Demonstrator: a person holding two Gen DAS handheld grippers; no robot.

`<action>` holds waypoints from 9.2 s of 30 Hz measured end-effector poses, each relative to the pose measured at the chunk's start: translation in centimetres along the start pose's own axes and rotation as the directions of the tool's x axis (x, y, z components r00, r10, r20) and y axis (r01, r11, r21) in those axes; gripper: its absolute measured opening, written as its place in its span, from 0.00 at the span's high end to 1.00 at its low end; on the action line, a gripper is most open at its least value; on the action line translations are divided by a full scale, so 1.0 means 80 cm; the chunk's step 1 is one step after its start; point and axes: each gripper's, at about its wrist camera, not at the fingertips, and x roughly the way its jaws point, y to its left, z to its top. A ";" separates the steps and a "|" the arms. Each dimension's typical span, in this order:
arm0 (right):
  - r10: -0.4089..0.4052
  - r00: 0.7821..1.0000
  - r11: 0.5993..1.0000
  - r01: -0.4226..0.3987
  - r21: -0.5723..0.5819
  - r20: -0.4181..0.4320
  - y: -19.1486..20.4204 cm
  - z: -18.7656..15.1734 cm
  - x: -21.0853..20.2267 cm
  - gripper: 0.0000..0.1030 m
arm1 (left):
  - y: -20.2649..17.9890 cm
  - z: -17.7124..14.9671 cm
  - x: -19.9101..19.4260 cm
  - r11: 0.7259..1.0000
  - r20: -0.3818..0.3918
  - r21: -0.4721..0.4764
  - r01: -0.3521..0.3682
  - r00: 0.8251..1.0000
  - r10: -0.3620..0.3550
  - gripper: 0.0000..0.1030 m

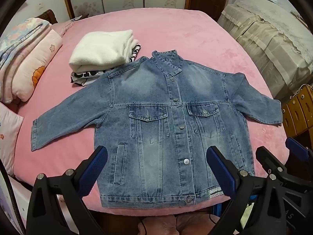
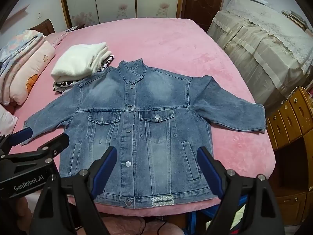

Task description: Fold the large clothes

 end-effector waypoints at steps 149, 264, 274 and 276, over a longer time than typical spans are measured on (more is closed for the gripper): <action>0.229 0.973 0.477 -0.125 0.870 0.014 -0.630 -0.056 0.331 0.34 | -0.492 0.250 0.283 0.954 -0.154 0.237 0.182 0.977 -0.148 0.06; 0.105 0.994 0.993 -0.104 0.063 -0.018 -0.239 0.194 0.372 0.43 | -0.001 0.140 0.343 0.895 -0.006 -0.420 0.147 0.986 -0.164 0.85; 0.155 0.980 0.988 -0.155 0.008 -0.127 -0.242 0.248 0.456 0.88 | -0.011 0.143 0.317 0.883 0.051 -0.416 0.218 0.975 -0.217 0.85; 0.138 0.985 0.990 -0.136 0.028 -0.103 -0.254 0.248 0.455 0.89 | -0.017 0.143 0.311 0.886 0.071 -0.402 0.232 0.972 -0.223 0.85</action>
